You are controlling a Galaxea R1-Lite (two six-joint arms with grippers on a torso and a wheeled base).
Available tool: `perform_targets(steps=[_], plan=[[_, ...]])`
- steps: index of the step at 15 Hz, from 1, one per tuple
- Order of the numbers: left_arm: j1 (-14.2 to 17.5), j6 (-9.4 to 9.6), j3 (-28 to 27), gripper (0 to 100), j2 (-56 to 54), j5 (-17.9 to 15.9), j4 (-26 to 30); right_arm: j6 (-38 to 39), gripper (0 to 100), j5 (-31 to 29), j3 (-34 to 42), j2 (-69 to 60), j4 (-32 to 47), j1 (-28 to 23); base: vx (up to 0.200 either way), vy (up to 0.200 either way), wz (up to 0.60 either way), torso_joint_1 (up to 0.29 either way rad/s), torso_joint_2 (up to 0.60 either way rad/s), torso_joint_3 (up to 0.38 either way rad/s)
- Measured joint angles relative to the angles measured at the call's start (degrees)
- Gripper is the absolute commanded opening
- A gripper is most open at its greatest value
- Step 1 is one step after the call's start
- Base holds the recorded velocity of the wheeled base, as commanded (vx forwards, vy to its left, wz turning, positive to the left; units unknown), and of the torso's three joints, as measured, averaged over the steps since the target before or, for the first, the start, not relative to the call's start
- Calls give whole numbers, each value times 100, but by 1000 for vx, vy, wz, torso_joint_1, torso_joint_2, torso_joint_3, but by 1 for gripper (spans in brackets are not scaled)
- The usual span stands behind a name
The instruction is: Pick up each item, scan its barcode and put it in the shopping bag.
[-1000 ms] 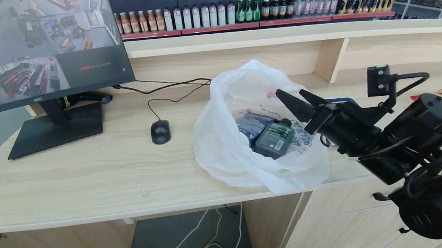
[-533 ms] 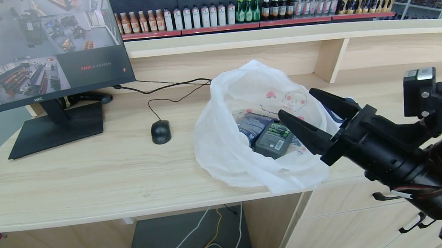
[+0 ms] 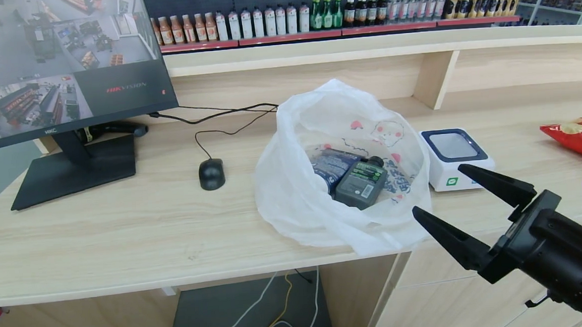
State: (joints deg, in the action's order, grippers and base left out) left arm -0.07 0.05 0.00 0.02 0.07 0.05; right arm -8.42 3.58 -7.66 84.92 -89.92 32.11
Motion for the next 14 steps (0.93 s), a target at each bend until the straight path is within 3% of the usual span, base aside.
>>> perform_targets(steps=[2, 6, 11, 14], plan=[[2, -16, 0, 100, 0, 0, -2, -5, 100, 0, 77, -68, 0, -55, 0, 0, 0, 0, 0, 0], [7, -18, 0, 100, 0, 0, 0, -30, 100, 0, -372, -91, -11, -257, -200, 0, 0, 1, 1, 5], [2, -12, 0, 100, 0, 0, 5, -33, 100, 9, -328, 50, -7, -325, 0, 0, 0, 0, 0, 0], [7, -34, 0, 100, 0, 0, 5, -33, 100, 9, -378, 223, 1, -245, 0, -200, 0, 11, 1, 7]])
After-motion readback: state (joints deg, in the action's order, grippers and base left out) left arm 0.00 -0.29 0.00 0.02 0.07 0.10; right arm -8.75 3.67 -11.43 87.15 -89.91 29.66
